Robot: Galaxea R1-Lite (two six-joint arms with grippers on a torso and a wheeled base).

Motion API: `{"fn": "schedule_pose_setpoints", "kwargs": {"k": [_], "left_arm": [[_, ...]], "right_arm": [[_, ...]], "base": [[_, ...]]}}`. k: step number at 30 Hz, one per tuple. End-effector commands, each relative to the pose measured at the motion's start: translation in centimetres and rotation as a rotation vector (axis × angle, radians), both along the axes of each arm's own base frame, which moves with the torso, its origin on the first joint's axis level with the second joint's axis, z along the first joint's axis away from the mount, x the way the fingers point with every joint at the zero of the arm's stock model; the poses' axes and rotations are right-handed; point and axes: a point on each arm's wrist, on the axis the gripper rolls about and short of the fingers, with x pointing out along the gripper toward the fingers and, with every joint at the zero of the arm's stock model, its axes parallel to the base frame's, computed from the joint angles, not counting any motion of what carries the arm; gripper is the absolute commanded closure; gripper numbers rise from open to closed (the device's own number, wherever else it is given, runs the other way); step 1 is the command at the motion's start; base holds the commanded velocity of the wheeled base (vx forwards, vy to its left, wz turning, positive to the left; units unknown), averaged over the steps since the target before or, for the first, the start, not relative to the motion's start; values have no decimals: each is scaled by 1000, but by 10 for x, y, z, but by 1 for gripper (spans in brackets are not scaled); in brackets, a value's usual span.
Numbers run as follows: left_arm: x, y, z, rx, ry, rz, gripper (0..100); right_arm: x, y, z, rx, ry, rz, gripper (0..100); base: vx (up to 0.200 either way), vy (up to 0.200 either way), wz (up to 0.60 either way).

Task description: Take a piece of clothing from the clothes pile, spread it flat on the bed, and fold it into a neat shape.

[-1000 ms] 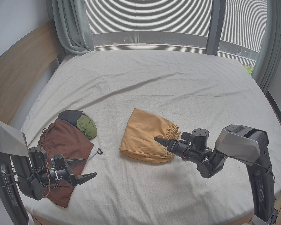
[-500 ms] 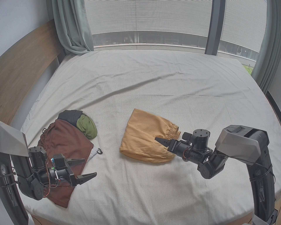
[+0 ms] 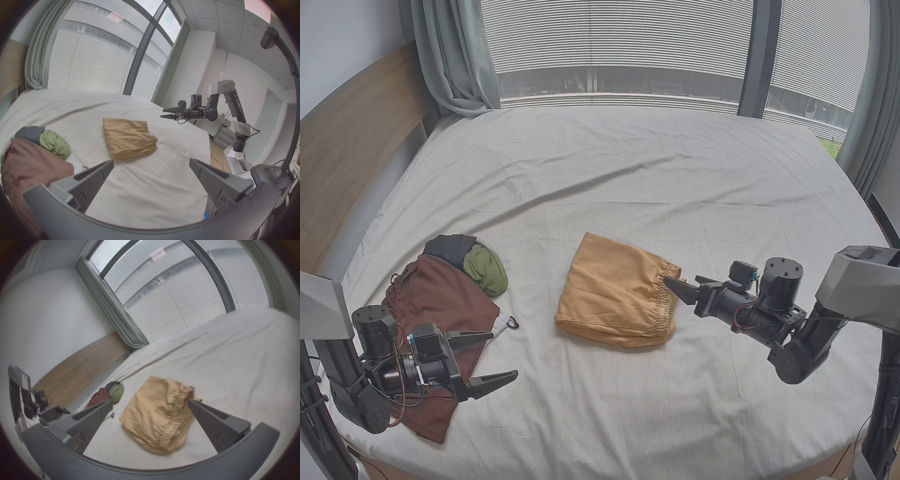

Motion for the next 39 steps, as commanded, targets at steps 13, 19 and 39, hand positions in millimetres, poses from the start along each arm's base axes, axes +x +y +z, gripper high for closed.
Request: {"fn": "schedule_pose_setpoints", "kwargs": {"k": [13, 19, 39], "left_arm": [[-80, -4, 76, -43, -292, -98, 0], [-99, -1, 90, -50, -346, -96, 0], [-227, 16, 76, -125, -198, -45, 0]], "right_arm": [[-127, -81, 68, -155, -201, -186, 0], [-173, -111, 85, -149, -276, -313, 0], [-356, -128, 44, -125, -392, -378, 0]], "base": [[0, 0, 0], [0, 0, 0], [0, 0, 0]]}}
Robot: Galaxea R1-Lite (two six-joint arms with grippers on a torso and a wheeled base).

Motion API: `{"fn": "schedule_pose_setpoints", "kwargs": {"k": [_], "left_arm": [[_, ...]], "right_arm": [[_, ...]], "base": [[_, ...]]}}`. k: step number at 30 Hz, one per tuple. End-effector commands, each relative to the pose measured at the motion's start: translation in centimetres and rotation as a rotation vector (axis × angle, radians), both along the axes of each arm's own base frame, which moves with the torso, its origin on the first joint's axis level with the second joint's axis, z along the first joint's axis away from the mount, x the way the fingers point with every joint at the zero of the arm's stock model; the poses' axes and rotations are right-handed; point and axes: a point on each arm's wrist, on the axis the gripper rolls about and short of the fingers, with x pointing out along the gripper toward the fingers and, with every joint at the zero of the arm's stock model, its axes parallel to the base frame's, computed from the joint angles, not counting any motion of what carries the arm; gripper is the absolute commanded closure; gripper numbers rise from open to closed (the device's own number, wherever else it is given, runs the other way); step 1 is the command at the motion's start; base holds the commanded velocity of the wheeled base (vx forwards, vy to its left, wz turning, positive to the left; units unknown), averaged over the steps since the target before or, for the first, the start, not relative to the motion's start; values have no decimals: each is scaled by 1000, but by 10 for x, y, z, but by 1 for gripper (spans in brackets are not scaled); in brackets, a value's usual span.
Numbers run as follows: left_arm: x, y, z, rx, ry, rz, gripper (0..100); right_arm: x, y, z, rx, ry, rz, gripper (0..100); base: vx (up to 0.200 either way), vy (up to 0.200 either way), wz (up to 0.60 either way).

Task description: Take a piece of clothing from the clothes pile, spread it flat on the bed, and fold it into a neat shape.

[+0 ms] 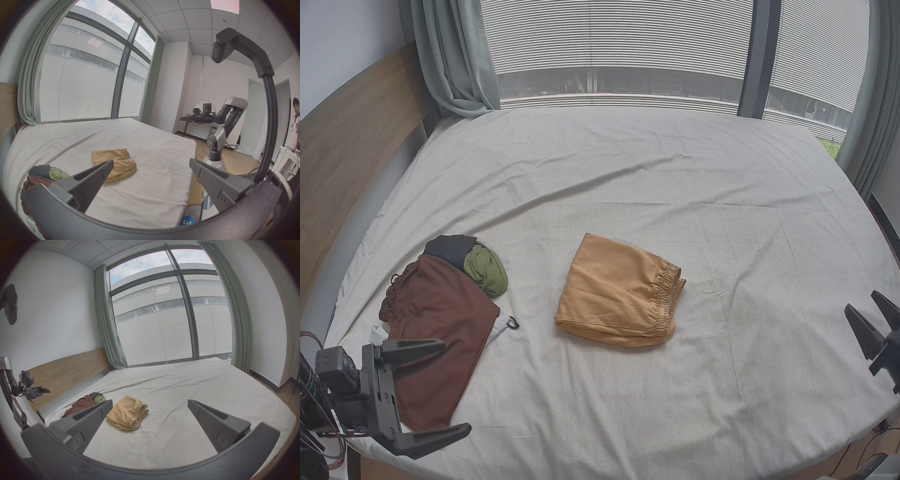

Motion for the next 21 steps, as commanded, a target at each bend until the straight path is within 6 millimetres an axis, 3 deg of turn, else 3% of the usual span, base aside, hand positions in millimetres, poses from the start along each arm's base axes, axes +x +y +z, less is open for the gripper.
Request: {"fn": "schedule_pose_setpoints", "kwargs": {"k": [1, 6, 11, 17, 21], "left_arm": [[-106, 13, -17, -101, 20, 20, 0], [-139, 16, -34, -215, 51, 15, 0], [-135, 17, -39, -201, 23, 108, 0], [-129, 22, -54, -64, 1, 435, 0], [-127, 25, -54, -50, -8, 629, 0]], "right_arm": [[-102, -5, -54, 10, -142, -37, 0], [-100, -5, -71, 14, 9, -88, 0], [-100, -5, -71, -13, -7, -98, 0], [-99, -9, -75, -138, 18, -262, 0], [-99, -9, -76, -111, 39, -274, 0]], "base": [[0, 0, 0], [0, 0, 0], [0, 0, 0], [0, 0, 0], [0, 0, 0]]}}
